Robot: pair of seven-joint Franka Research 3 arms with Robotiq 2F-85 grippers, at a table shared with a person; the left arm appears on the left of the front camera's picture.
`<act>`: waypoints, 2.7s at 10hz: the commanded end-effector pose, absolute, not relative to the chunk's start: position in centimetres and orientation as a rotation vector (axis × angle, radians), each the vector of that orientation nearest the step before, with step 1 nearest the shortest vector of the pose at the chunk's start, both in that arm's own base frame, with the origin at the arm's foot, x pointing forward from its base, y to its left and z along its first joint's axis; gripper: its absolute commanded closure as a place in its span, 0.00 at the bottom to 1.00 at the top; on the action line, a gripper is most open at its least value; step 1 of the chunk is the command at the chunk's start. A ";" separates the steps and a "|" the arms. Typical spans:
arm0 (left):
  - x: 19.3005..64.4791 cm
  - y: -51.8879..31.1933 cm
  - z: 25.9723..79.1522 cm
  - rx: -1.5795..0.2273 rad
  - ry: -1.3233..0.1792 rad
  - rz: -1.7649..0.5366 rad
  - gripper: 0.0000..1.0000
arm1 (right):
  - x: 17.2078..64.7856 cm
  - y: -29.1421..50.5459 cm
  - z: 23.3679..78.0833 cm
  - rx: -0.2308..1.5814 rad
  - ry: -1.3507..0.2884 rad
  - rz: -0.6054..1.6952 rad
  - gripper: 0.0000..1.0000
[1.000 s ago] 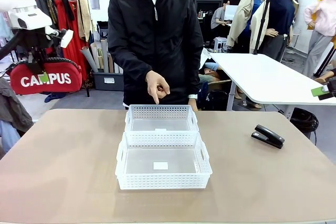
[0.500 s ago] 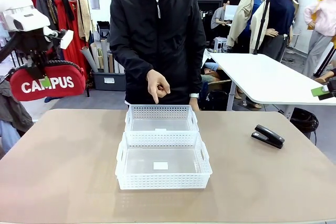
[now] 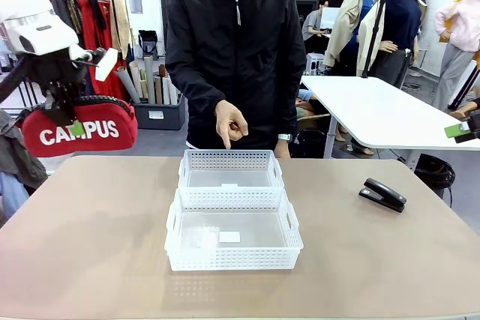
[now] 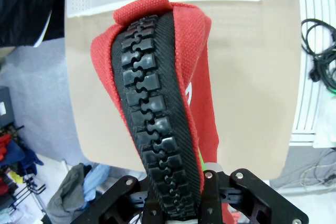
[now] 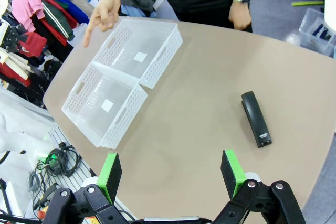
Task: Distribute items into two baskets.
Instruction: Move the picked Pencil pouch towards the Organizing basket indicated by the person, stopping as directed.
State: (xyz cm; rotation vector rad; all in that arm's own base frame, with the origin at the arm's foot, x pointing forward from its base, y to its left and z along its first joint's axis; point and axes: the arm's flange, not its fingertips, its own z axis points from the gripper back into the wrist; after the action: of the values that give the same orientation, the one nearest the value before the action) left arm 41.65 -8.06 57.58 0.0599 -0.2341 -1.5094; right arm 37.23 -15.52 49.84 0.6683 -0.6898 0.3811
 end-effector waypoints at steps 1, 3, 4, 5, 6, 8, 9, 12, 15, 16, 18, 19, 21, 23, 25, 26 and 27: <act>41.0 -8.6 56.3 0.070 -0.253 -1.517 1.00 | 37.3 -15.5 49.9 0.678 -0.708 0.390 0.00; 40.9 -9.9 55.6 0.059 -0.245 -1.566 1.00 | 37.3 -15.5 49.9 0.678 -0.708 0.390 0.00; 40.7 -10.4 55.1 0.052 -0.245 -1.592 1.00 | 37.3 -15.5 49.9 0.678 -0.708 0.390 0.00; 40.7 -10.8 54.6 0.040 -0.257 -1.608 1.00 | 37.3 -15.5 49.9 0.678 -0.708 0.390 0.00; 40.7 -11.4 54.0 0.026 -0.268 -1.629 1.00 | 37.3 -15.5 49.9 0.678 -0.708 0.390 0.00; 41.2 -12.7 53.0 0.008 -0.247 -1.697 1.00 | 37.3 -15.5 49.9 0.678 -0.708 0.390 0.00; 41.3 -13.4 52.7 -0.007 -0.249 -1.722 1.00 | 37.3 -15.5 49.9 0.678 -0.708 0.390 0.00; 41.2 -14.9 51.2 -0.037 -0.257 -1.771 1.00 | 37.3 -15.5 49.9 0.678 -0.708 0.390 0.00; 40.2 -16.0 50.2 -0.069 -0.273 -1.782 1.00 | 37.3 -15.5 49.9 0.678 -0.708 0.390 0.00; 39.8 -16.8 49.9 -0.065 -0.274 -1.796 1.00 | 37.3 -15.5 49.9 0.678 -0.708 0.390 0.00; 39.6 -18.3 48.7 -0.058 -0.228 -1.830 1.00 | 37.3 -15.5 49.9 0.678 -0.708 0.390 0.00; 39.6 -19.0 48.2 -0.066 -0.209 -1.854 1.00 | 37.3 -15.5 49.9 0.678 -0.708 0.390 0.00; 39.6 -19.8 47.8 -0.059 -0.180 -1.880 1.00 | 37.3 -15.5 49.9 0.678 -0.708 0.390 0.00; 40.0 -20.6 47.3 0.006 -0.184 -1.809 1.00 | 37.3 -15.5 49.9 0.678 -0.708 0.390 0.00; 40.0 -13.2 48.2 0.109 -0.050 -1.742 1.00 | 37.3 -15.5 49.9 0.678 -0.708 0.390 0.00; 40.1 -8.7 48.1 0.048 -0.046 -1.725 1.00 | 37.3 -15.5 49.9 0.678 -0.708 0.390 0.00; 40.4 -6.8 47.7 0.008 -0.046 -1.729 1.00 | 37.3 -15.5 49.9 0.678 -0.708 0.390 0.00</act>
State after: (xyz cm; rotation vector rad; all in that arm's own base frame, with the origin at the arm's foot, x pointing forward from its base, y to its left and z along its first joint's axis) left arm 40.62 -8.64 47.67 0.0440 -0.0481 -1.7196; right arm 37.23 -15.53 49.85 0.6680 -0.6897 0.3809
